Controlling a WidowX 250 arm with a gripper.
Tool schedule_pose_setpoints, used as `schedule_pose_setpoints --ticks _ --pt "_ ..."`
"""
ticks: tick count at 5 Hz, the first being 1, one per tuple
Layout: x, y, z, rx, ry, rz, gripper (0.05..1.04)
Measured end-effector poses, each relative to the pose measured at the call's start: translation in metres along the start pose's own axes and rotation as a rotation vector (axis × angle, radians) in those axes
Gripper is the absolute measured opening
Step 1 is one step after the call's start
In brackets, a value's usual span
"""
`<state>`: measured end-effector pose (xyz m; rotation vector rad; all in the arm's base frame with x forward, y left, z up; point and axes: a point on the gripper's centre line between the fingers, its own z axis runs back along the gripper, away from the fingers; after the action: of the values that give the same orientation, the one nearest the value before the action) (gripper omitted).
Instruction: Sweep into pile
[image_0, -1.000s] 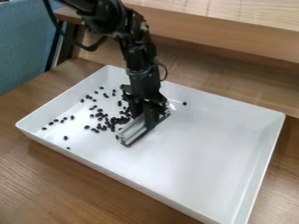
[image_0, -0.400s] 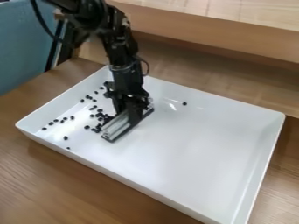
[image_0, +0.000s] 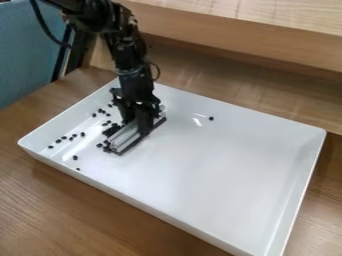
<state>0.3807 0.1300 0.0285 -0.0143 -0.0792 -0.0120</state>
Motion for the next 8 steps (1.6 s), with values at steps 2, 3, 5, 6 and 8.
schedule_pose_setpoints --ticks 2,3,5,6,8 --pt "-0.002 0.009 0.000 0.007 0.004 -0.004 0.393" --pt "-0.011 0.023 0.001 0.011 0.002 0.027 0.393" --pt "-0.020 0.038 0.002 0.013 0.005 0.047 0.393" --pt "-0.020 0.037 0.002 0.011 0.003 0.030 0.393" --pt "-0.028 0.040 -0.001 0.006 0.049 0.016 0.739"
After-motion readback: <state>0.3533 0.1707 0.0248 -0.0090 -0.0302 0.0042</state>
